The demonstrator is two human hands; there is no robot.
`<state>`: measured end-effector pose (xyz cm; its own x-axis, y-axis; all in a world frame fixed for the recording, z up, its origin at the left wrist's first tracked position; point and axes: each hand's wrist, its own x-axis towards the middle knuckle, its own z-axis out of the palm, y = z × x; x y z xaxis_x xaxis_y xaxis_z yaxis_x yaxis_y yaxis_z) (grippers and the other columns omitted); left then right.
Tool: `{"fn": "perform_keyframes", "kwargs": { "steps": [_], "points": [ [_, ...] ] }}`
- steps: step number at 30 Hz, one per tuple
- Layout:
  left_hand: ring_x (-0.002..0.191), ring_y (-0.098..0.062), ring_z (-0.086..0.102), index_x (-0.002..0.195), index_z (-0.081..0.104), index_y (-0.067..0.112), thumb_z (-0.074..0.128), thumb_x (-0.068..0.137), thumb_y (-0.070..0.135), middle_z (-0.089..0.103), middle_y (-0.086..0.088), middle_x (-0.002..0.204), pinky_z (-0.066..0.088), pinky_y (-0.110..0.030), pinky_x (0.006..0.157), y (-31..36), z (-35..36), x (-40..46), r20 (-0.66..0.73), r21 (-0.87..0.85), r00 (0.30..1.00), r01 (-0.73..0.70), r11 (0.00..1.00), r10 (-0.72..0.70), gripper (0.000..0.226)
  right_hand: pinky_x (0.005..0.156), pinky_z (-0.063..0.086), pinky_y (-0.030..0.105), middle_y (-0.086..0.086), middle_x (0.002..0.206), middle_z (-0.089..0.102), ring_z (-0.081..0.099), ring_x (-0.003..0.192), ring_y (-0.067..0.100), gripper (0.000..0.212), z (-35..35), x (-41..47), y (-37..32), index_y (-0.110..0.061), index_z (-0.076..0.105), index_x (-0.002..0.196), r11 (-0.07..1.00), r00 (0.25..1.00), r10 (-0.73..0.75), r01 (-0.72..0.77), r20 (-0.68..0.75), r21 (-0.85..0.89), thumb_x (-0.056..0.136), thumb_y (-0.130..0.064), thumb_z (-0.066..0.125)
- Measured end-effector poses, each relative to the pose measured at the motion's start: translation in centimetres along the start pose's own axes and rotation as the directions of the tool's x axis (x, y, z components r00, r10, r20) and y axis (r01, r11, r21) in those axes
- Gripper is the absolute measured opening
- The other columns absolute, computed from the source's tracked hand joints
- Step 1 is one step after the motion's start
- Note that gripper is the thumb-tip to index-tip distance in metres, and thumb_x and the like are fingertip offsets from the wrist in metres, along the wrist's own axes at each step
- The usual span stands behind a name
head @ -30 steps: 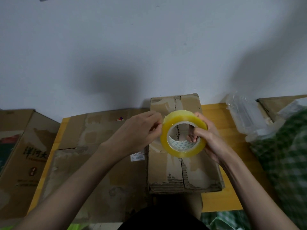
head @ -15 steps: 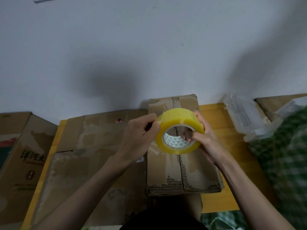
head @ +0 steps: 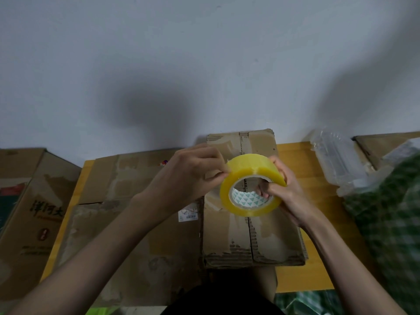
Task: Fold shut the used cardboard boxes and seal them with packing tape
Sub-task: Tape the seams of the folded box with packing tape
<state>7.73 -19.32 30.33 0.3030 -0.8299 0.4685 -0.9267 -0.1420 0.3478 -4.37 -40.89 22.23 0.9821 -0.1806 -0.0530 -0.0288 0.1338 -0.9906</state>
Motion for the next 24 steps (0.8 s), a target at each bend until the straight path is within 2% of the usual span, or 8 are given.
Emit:
{"fn": "perform_keyframes", "kwargs": {
  "steps": [3,7,10,13,16,20,24],
  "points": [
    [0.084,-0.012,0.069,0.078,0.07,0.009,0.079,0.08,0.004,0.073,0.002,0.089,0.057,-0.032,0.071,0.4,0.3,0.3,-0.049,-0.102,0.991,0.119,0.988,-0.125,0.01,0.069,0.047,0.039,0.01,0.076,0.059,0.054,0.072,0.028,0.041,0.1,0.2,-0.2,-0.011,0.055,0.107,1.0,1.0,0.01,-0.01,0.019,-0.022,0.068,-0.019,0.068],
    [0.085,-0.005,0.072,0.07,0.063,0.005,0.078,0.074,-0.003,0.074,0.0,0.081,0.06,-0.024,0.073,0.7,1.1,0.5,-0.156,-0.224,0.94,0.267,0.937,-0.305,0.018,0.071,0.047,0.043,0.012,0.079,0.059,0.057,0.074,0.024,0.047,0.3,0.4,-0.2,-0.007,0.052,0.109,0.999,1.0,0.008,-0.008,0.016,-0.034,0.067,-0.02,0.068],
    [0.082,-0.001,0.072,0.069,0.064,0.003,0.077,0.073,-0.005,0.074,0.0,0.079,0.06,-0.02,0.07,0.6,1.9,0.4,-0.187,-0.281,0.902,0.33,0.901,-0.389,0.016,0.074,0.047,0.049,0.01,0.082,0.059,0.058,0.079,0.024,0.047,0.4,0.5,-0.1,-0.009,0.053,0.108,0.999,1.0,0.014,-0.014,0.006,-0.038,0.066,-0.022,0.07],
    [0.079,0.0,0.072,0.068,0.064,0.002,0.075,0.073,-0.008,0.075,0.002,0.079,0.056,-0.014,0.069,0.6,2.6,0.2,-0.208,-0.344,0.858,0.385,0.857,-0.469,0.015,0.075,0.048,0.048,0.006,0.084,0.061,0.06,0.08,0.022,0.047,0.4,0.4,0.0,-0.012,0.054,0.108,0.999,1.0,0.016,-0.016,0.002,-0.041,0.066,-0.024,0.071],
    [0.079,-0.002,0.073,0.069,0.065,0.003,0.075,0.074,-0.007,0.075,0.005,0.08,0.057,-0.016,0.07,0.5,3.1,0.1,-0.213,-0.381,0.836,0.406,0.831,-0.506,0.015,0.076,0.049,0.047,0.005,0.085,0.06,0.06,0.082,0.022,0.045,0.2,0.5,0.0,-0.018,0.056,0.107,0.998,1.0,0.022,-0.022,0.008,-0.064,0.065,-0.025,0.071],
    [0.079,-0.004,0.073,0.073,0.067,0.006,0.075,0.076,-0.001,0.075,0.007,0.082,0.059,-0.021,0.072,0.5,3.3,-0.2,-0.179,-0.412,0.826,0.43,0.803,-0.534,0.011,0.074,0.046,0.048,0.012,0.084,0.056,0.056,0.08,0.027,0.043,-0.1,0.6,-0.1,-0.016,0.056,0.105,0.998,1.0,0.025,-0.024,0.009,-0.066,0.064,-0.022,0.07],
    [0.081,-0.009,0.074,0.09,0.076,0.009,0.081,0.079,0.005,0.077,0.005,0.089,0.061,-0.024,0.075,0.0,2.1,-0.6,-0.027,-0.427,0.886,0.408,0.807,-0.463,0.013,0.073,0.044,0.046,0.016,0.079,0.053,0.052,0.074,0.029,0.042,-0.5,0.4,0.0,-0.012,0.056,0.102,0.998,1.0,0.03,-0.031,-0.003,-0.06,0.063,-0.02,0.069]
  ]
}}
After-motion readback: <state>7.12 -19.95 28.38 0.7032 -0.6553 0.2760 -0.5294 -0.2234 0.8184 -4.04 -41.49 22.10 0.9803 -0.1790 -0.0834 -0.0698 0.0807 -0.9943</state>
